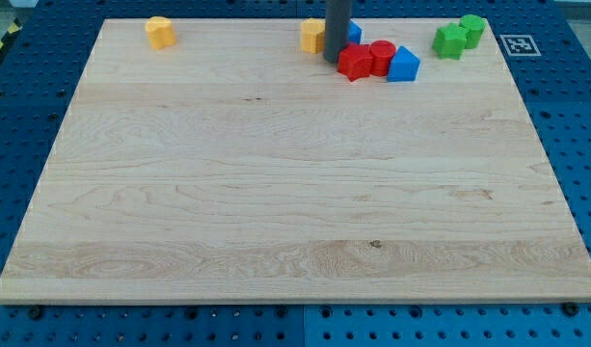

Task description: Place the yellow hexagon to the right of the yellow heart

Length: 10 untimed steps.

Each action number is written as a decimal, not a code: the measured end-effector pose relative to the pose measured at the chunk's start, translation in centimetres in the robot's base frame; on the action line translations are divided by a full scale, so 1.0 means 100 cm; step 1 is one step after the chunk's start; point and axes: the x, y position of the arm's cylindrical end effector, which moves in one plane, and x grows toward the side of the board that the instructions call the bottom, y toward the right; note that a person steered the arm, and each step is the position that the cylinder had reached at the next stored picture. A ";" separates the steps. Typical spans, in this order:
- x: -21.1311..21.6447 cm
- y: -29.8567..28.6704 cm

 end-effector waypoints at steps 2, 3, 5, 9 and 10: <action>-0.027 0.006; -0.036 0.006; -0.037 -0.008; -0.042 -0.100; -0.047 -0.116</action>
